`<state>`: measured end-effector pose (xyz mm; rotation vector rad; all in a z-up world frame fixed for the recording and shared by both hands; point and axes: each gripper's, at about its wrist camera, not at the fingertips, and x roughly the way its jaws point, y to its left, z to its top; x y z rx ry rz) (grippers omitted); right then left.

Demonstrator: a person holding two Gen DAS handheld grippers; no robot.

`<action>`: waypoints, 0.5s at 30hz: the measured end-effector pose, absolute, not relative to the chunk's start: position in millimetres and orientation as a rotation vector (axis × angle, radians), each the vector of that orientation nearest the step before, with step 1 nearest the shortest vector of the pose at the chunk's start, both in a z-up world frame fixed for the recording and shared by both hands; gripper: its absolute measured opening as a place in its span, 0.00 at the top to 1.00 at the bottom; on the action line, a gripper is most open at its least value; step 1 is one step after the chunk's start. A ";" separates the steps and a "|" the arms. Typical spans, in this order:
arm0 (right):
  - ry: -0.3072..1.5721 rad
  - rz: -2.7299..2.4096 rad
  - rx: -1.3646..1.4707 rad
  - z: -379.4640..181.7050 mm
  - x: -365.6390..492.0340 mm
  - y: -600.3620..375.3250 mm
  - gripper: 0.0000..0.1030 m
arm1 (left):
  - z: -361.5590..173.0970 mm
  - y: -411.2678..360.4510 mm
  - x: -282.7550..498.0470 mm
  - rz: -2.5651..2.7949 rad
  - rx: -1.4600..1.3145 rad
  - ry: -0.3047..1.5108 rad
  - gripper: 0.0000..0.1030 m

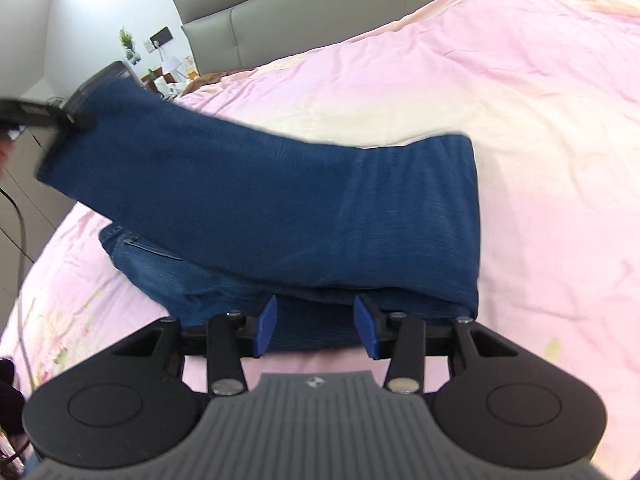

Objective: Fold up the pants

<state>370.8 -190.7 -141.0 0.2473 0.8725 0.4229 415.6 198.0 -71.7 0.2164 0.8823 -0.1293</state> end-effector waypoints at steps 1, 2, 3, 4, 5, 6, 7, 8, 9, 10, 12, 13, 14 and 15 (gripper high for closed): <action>0.872 0.430 0.251 -141.6 372.3 -187.1 0.61 | -86.9 206.1 423.0 -0.095 0.222 0.909 0.92; 0.874 0.435 0.250 -142.5 374.0 -183.1 0.61 | -102.4 214.8 428.4 -0.073 0.213 0.936 0.92; 0.877 0.437 0.244 -143.4 376.1 -179.6 0.61 | -116.9 221.9 432.7 -0.053 0.205 0.952 0.92; 0.880 0.436 0.238 -144.3 377.4 -178.1 0.61 | -128.8 231.8 435.8 -0.038 0.179 0.962 0.92; 0.882 0.430 0.230 -144.6 378.5 -177.7 0.61 | -139.2 239.1 438.5 -0.033 0.155 0.966 0.92; 0.883 0.421 0.222 -143.5 379.0 -180.6 0.61 | -147.5 244.2 440.4 -0.031 0.137 0.967 0.92; 0.880 0.413 0.216 -142.6 379.9 -182.3 0.61 | -154.4 252.8 441.2 -0.032 0.112 0.966 0.91; 0.873 0.403 0.213 -141.3 380.8 -184.5 0.61 | -159.7 260.0 441.0 -0.034 0.091 0.969 0.91; 0.864 0.387 0.207 -140.8 381.7 -185.6 0.61 | -164.9 263.5 441.7 -0.032 0.078 0.974 0.90; 0.854 0.372 0.201 -139.0 383.4 -187.8 0.61 | -168.8 266.0 441.1 -0.029 0.063 0.975 0.89; 0.834 0.326 0.168 -136.3 390.6 -187.8 0.61 | -173.4 269.1 438.2 -0.020 0.029 0.972 0.88; 0.832 0.296 0.144 -135.8 395.2 -189.7 0.61 | -173.2 268.6 434.8 -0.016 0.017 0.969 0.84; 0.834 0.263 0.131 -135.9 399.0 -192.1 0.61 | -173.1 270.4 433.0 -0.014 0.006 0.964 0.82; 0.834 0.242 0.125 -136.7 400.8 -194.7 0.60 | -172.2 273.5 431.2 -0.013 -0.013 0.960 0.78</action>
